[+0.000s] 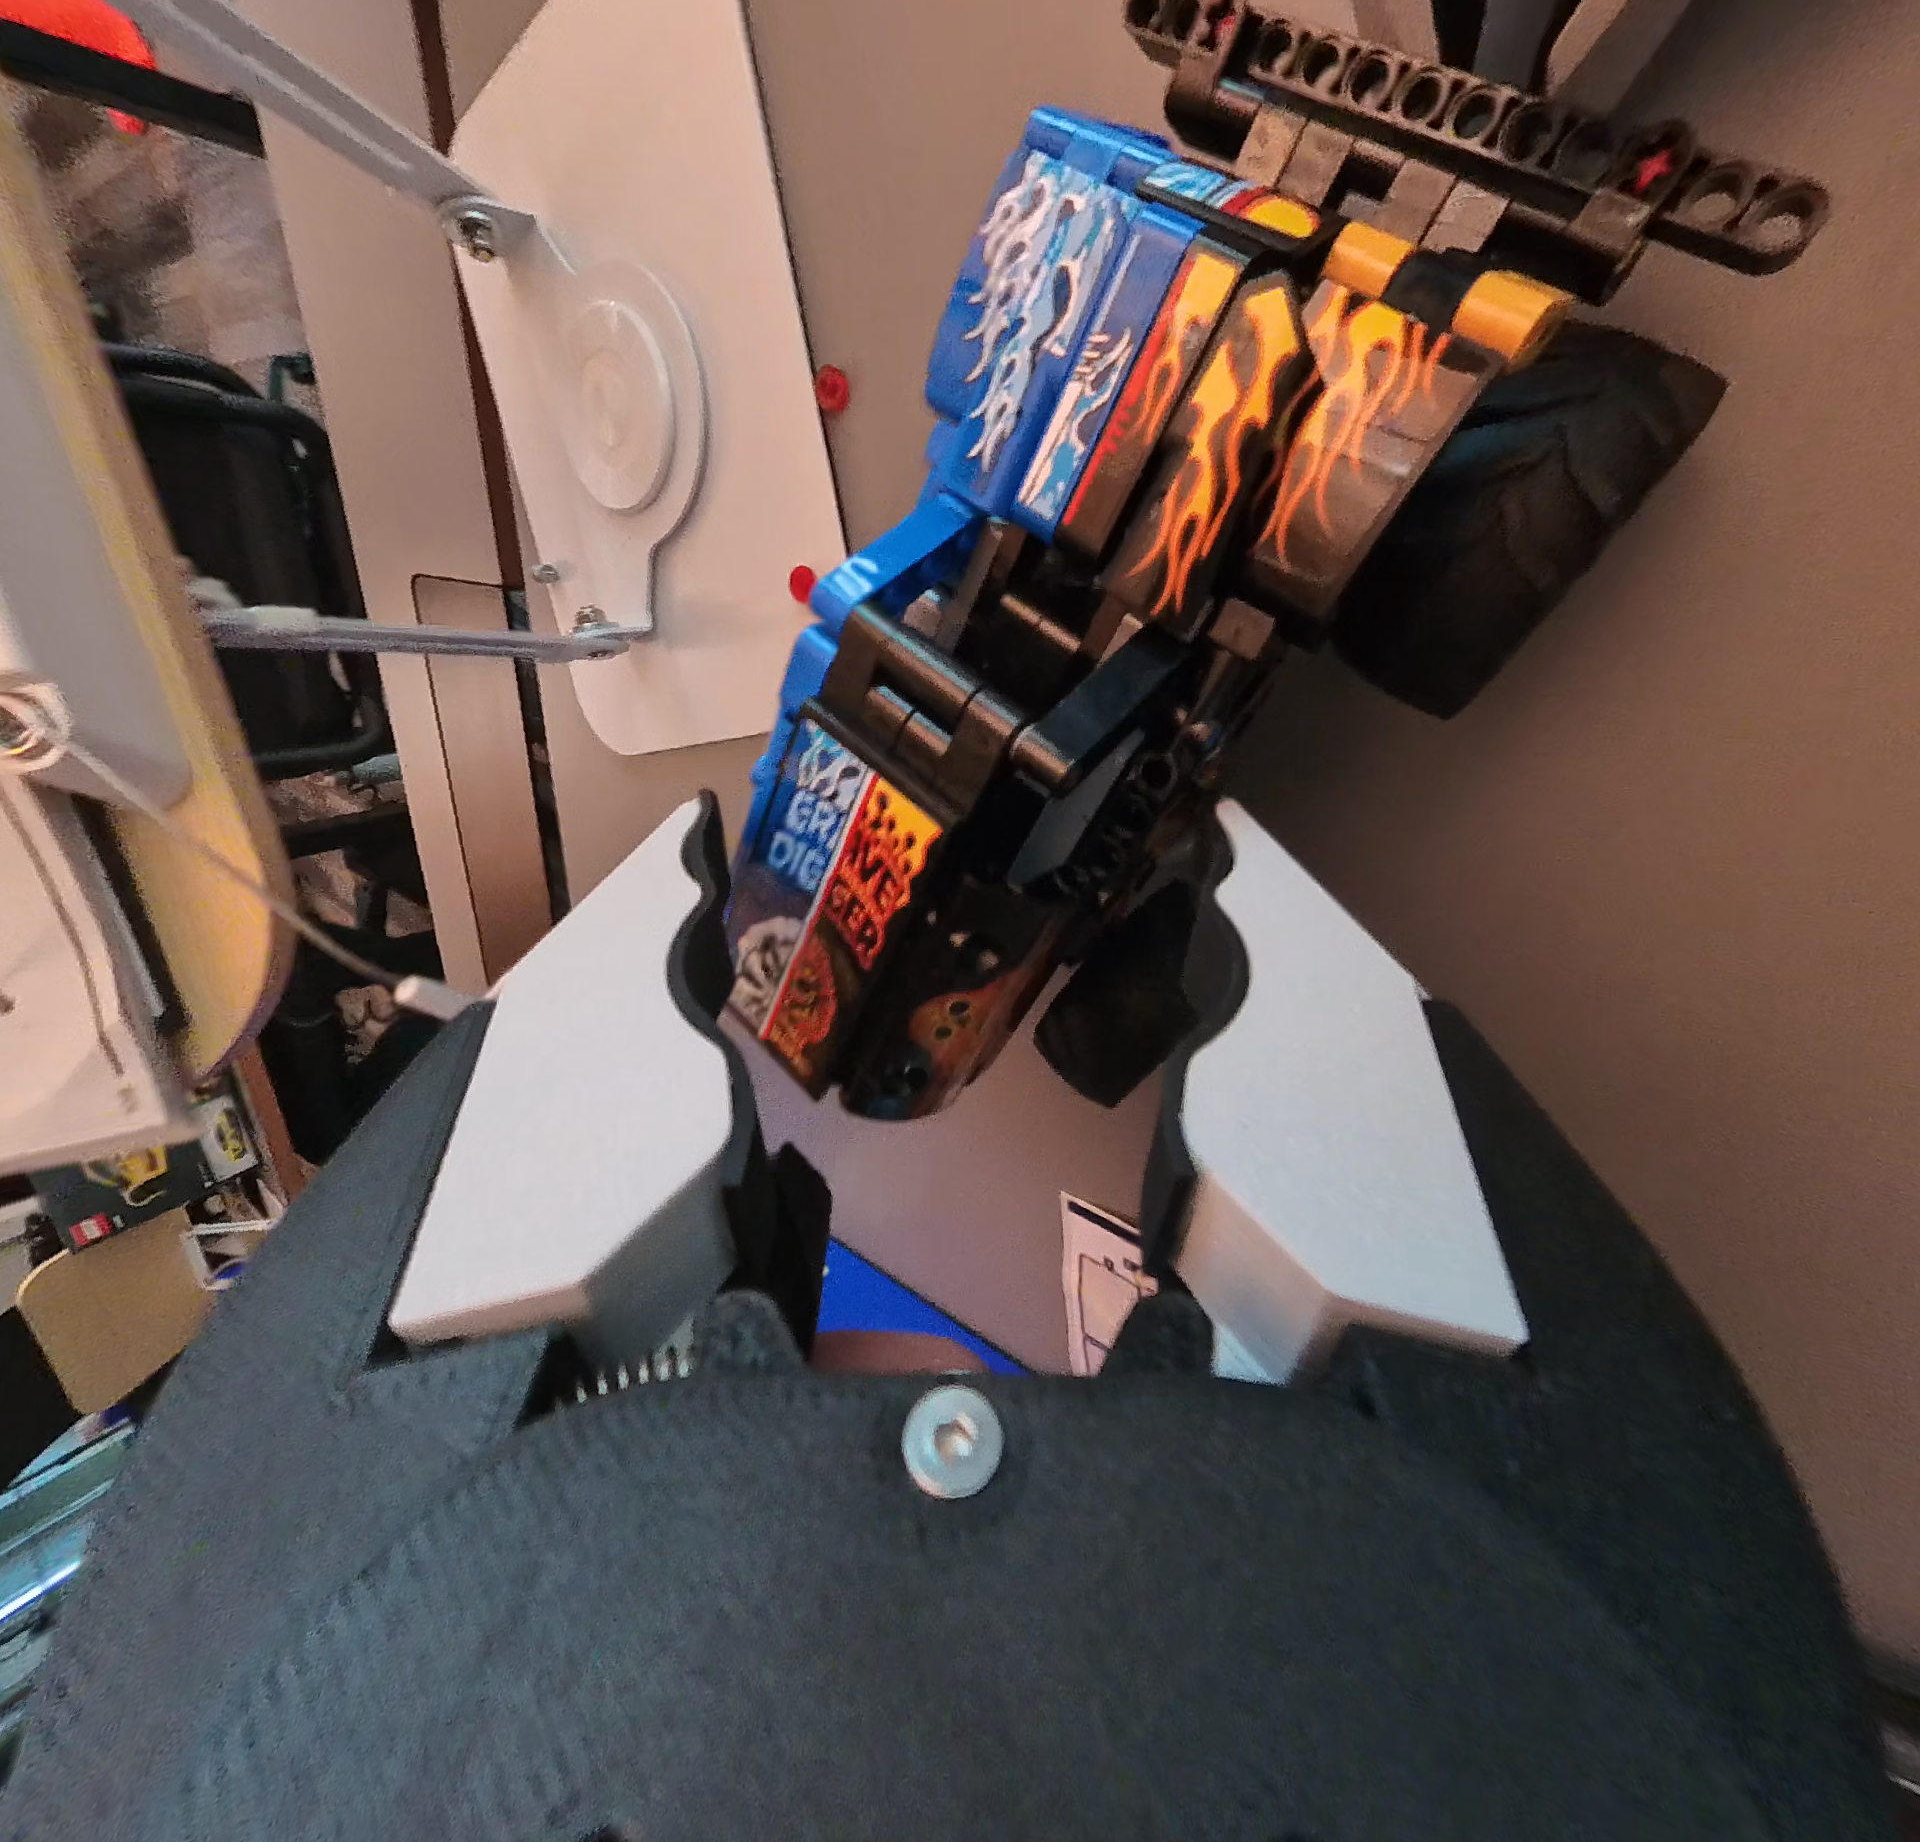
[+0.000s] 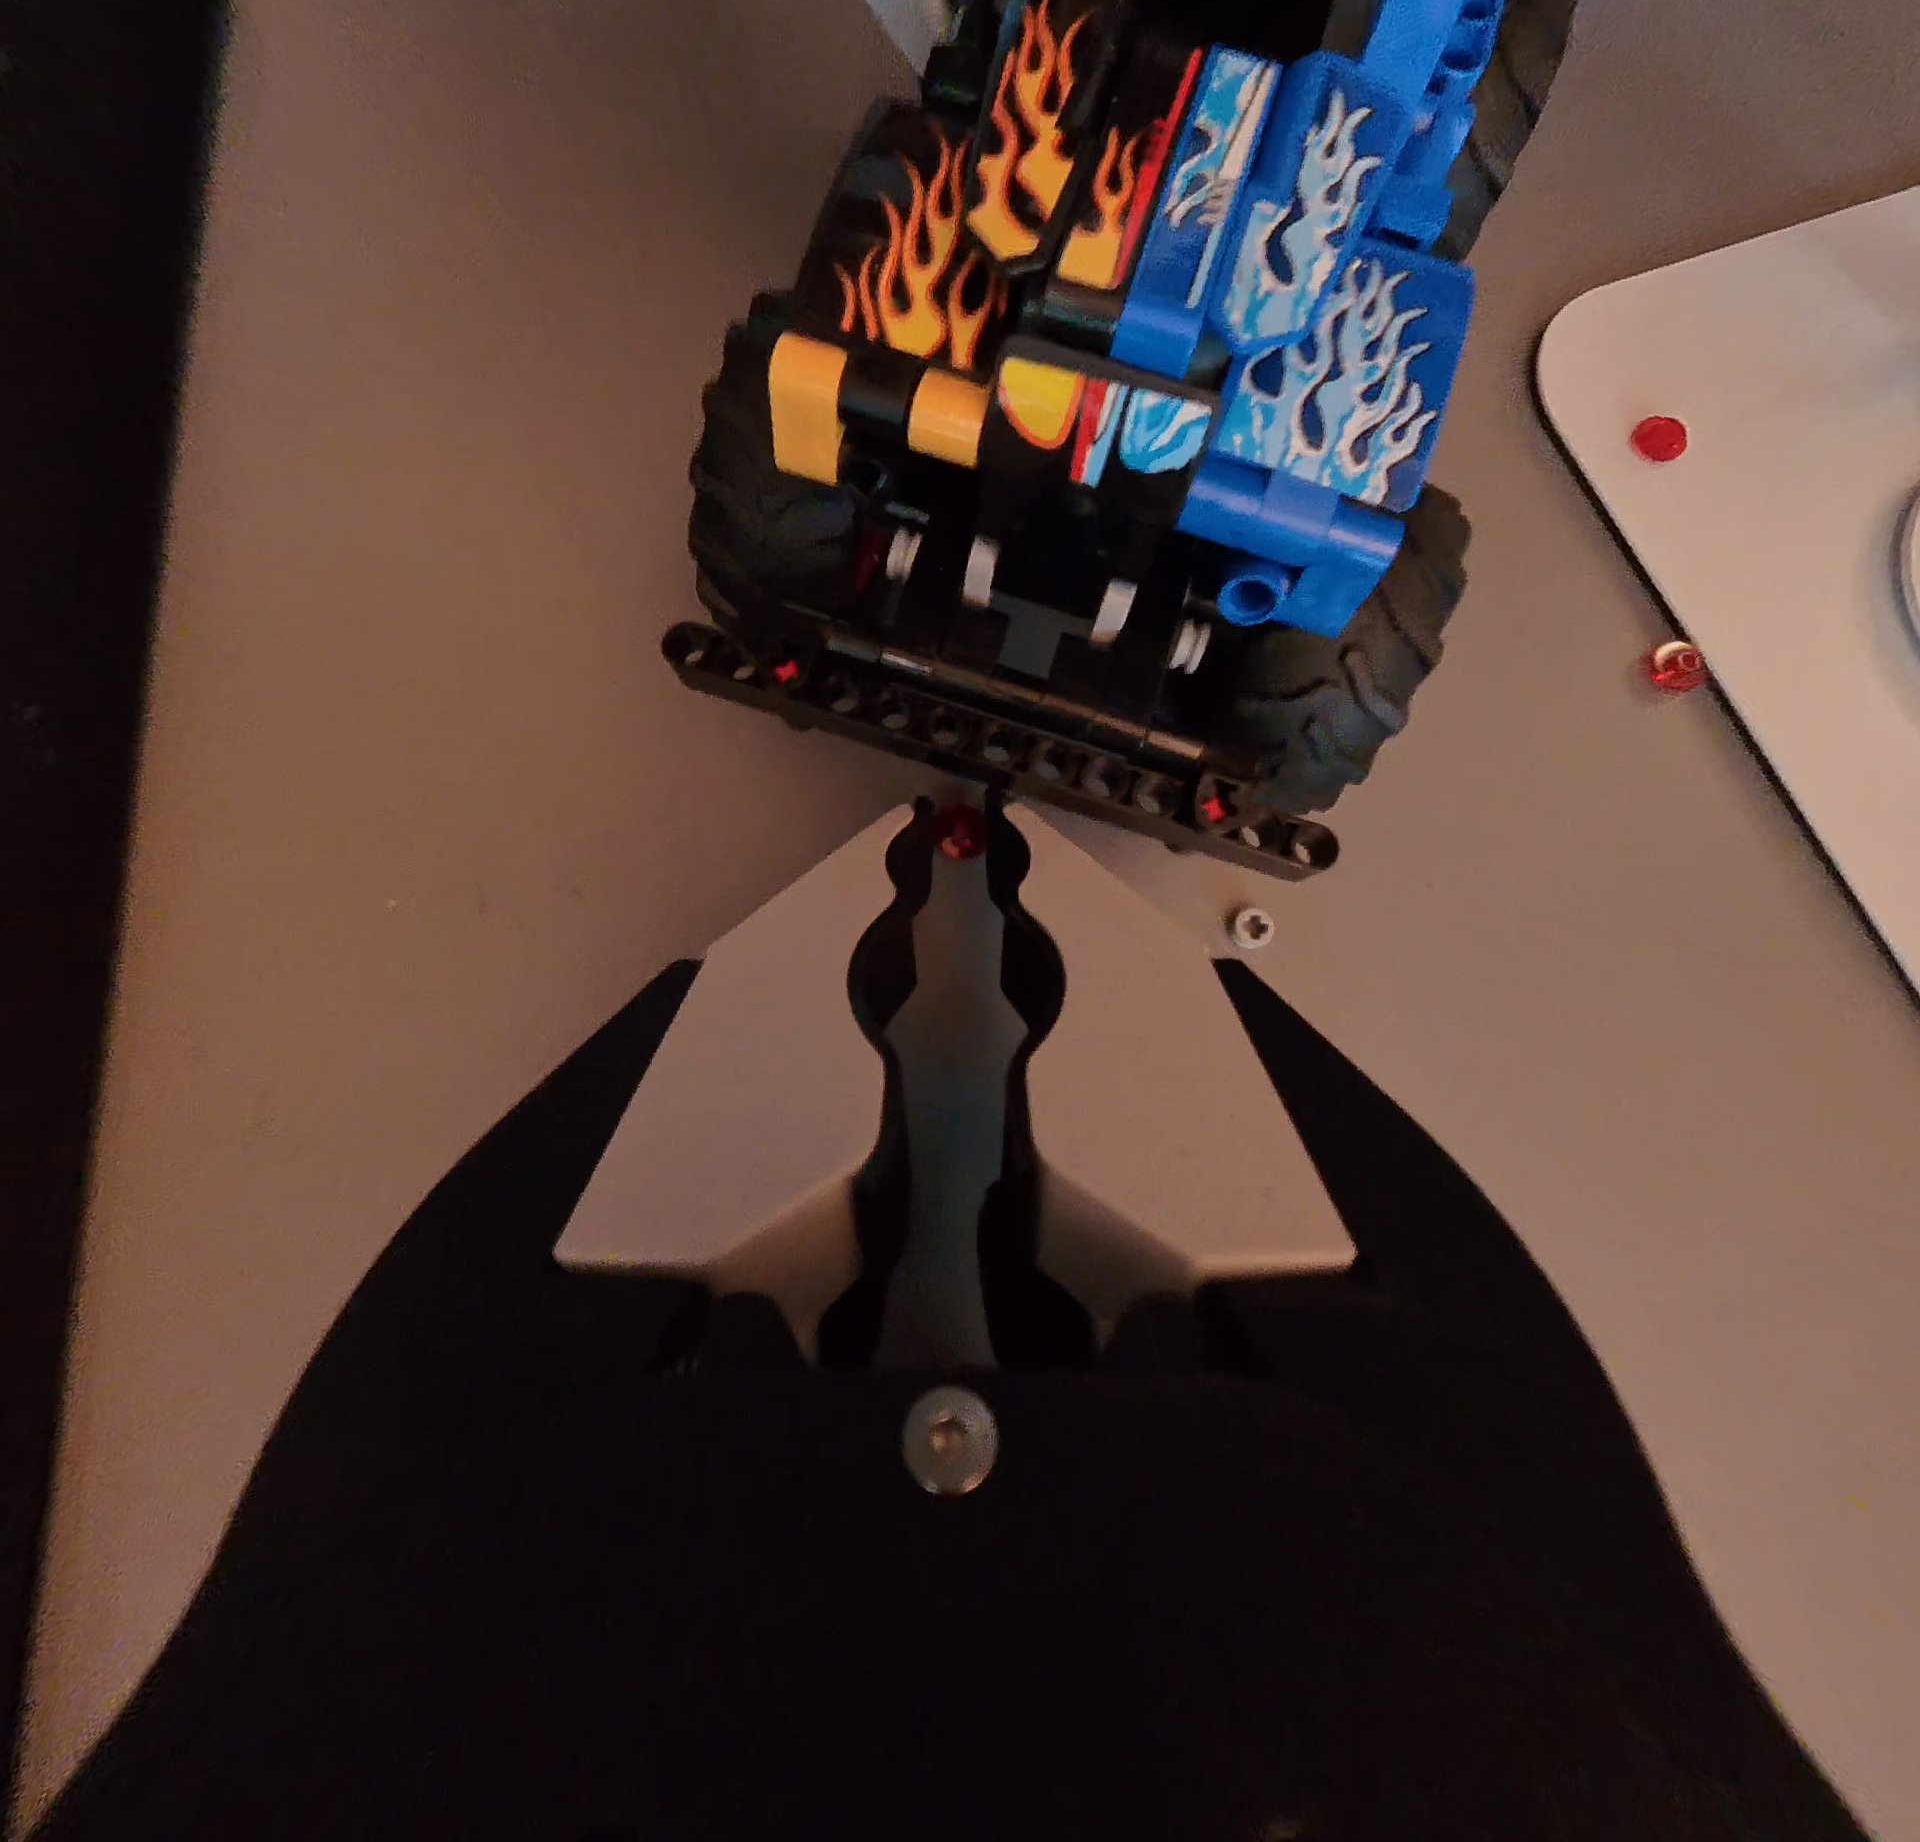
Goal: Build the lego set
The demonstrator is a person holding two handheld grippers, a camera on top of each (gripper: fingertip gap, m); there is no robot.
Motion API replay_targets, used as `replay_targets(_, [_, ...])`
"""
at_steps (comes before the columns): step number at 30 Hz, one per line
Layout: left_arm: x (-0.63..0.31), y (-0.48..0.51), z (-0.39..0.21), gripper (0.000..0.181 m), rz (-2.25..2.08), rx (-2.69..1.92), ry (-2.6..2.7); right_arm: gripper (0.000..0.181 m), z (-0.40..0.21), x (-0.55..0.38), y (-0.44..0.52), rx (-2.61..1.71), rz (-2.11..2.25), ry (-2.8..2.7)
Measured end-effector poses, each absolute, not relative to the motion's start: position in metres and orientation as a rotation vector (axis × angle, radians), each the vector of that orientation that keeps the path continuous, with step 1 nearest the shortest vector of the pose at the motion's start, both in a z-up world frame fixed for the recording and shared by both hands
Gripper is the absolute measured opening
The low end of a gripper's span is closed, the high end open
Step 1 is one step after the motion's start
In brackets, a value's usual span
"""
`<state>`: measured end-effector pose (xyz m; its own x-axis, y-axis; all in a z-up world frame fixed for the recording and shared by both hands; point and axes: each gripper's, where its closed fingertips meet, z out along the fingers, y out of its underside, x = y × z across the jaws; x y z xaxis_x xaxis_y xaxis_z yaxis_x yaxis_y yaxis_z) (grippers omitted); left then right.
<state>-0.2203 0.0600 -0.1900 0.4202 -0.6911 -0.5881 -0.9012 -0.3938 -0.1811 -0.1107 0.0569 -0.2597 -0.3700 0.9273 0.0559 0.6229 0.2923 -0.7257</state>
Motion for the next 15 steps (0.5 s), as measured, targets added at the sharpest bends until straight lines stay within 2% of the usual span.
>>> replay_targets(2, [-0.216, 0.058, -0.179, 0.088, 0.585, -2.175, 1.299, 0.007, -0.255, -0.107, 0.054, -1.419, 0.931, -2.086])
replay_targets(4, [-0.203, 0.055, -0.169, 0.081, 0.59, -2.123, 1.264, 0.007, -0.252, -0.101, 0.053, -1.461, 1.002, -2.082])
replay_targets(5, [-0.192, 0.051, -0.167, 0.077, 0.577, -2.099, 1.263, 0.0, -0.251, -0.096, 0.051, -1.483, 1.046, -2.087])
replay_targets(8, [-0.164, 0.044, -0.164, 0.073, 0.669, -2.001, 1.311, 0.0, -0.249, -0.081, 0.048, -1.538, 1.128, -2.11])
replay_targets(11, [-0.131, 0.036, -0.177, 0.068, 0.596, -2.02, 1.322, 0.0, -0.249, -0.074, 0.05, -1.583, 1.168, -2.093])
replay_targets(13, [-0.138, 0.041, -0.185, 0.068, 0.702, -2.037, 1.321, 0.0, -0.255, -0.069, 0.055, -1.594, 1.093, -2.119])
replay_targets(14, [-0.14, 0.044, -0.187, 0.062, 0.701, -2.041, 1.299, 0.0, -0.254, -0.065, 0.056, -1.59, 1.081, -2.12])
replay_targets(15, [-0.143, 0.041, -0.193, 0.047, 0.659, -2.108, 1.272, 0.0, -0.252, -0.062, 0.06, -1.587, 1.064, -2.114])
